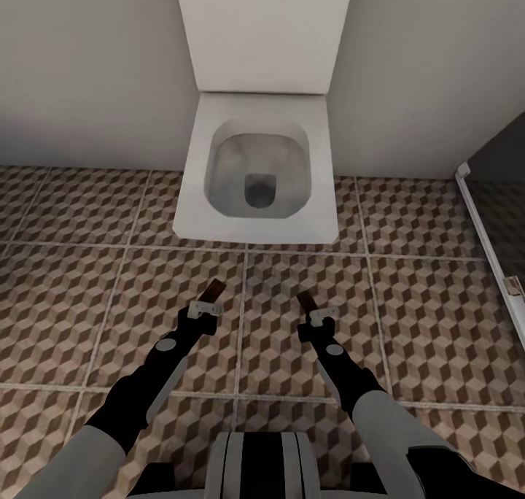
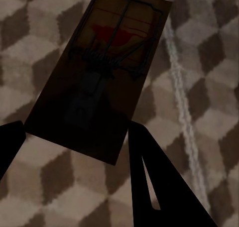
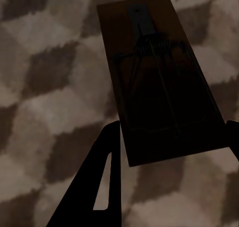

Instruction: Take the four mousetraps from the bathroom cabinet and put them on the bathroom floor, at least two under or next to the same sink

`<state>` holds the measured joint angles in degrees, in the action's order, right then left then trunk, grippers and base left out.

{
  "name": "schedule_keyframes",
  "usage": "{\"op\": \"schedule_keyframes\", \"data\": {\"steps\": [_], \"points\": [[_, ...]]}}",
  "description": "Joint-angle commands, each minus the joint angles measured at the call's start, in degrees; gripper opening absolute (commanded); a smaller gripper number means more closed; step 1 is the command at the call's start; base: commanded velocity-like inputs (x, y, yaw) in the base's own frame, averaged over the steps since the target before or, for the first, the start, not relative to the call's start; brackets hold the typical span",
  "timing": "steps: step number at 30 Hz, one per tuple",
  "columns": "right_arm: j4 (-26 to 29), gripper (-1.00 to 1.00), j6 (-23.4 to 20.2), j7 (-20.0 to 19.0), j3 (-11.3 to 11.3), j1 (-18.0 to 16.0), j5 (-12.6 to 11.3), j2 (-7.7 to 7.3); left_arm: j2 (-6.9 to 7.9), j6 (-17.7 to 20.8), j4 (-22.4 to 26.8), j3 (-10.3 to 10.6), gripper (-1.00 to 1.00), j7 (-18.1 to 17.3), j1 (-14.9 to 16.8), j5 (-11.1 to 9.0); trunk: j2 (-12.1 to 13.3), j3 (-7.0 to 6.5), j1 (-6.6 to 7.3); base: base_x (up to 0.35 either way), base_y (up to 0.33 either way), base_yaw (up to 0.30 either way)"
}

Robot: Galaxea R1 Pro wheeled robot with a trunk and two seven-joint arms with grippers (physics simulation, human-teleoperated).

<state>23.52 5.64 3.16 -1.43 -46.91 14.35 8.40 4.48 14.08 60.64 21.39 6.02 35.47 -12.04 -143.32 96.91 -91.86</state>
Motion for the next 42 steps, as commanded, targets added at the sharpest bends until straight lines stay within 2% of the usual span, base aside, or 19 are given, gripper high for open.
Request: {"op": "schedule_keyframes", "data": {"steps": [1, 10, 13, 14, 18, 22, 36, 42], "points": [[-0.07, -1.0, 0.17, 0.18, -0.15, -0.03, 0.42, 0.04, 0.09, 0.24, 0.1, 0.3, -1.0, 0.75, 0.04, -0.44, -0.01, 0.03, 0.0, 0.061, 0.001, 0.0], [-0.58, -1.0, 0.1, 0.27, -0.15, -0.03, 0.49, 0.1, 0.09, 0.2, 0.04, 0.35, -1.0, 0.67, 0.02, -0.44, -0.01, 0.03, 0.0, 0.025, 0.0, 0.0], [-1.18, -1.0, -0.09, 0.27, 0.12, -0.1, 0.54, 0.12, 0.07, 0.13, -0.27, 1.7, -1.0, 0.65, 0.04, -0.44, -0.01, 0.03, 0.0, 0.002, 0.0, 0.0], [-1.86, -1.0, -0.21, 0.27, 1.38, -0.26, 0.53, 0.17, 0.08, 0.06, -0.42, 2.73, -1.0, 0.71, 0.03, -0.44, -0.01, 0.03, 0.0, 0.0, 0.0, 0.0], [-2.4, -1.0, -0.38, 0.52, 3.95, -0.36, 0.47, 0.25, 0.06, 0.01, -0.49, 3.29, -1.0, 0.74, 0.04, -0.44, -0.01, 0.03, 0.0, 0.0, 0.0, 0.0], [-2.55, -1.0, -0.46, 0.73, 5.01, -0.48, 0.43, 0.32, 0.01, -0.01, -0.51, 3.49, -1.0, 0.75, 0.0, -0.44, -0.01, 0.03, 0.0, 0.0, 0.0, 0.0], [-2.6, -1.0, -1.62, 0.8, 5.38, -1.24, 0.33, 0.77, -0.06, -0.04, -0.91, 3.57, -1.0, 0.58, 0.02, -0.46, -0.01, 0.03, 0.0, 0.0, 0.0, 0.0], [-2.6, -1.0, -1.6, 0.8, 5.39, -1.26, 0.33, 0.82, -0.14, -1.15, -5.64, 3.57, -1.0, 0.42, 0.04, -0.42, -0.01, 0.03, 0.0, 0.0, 0.0, 0.0]]}}
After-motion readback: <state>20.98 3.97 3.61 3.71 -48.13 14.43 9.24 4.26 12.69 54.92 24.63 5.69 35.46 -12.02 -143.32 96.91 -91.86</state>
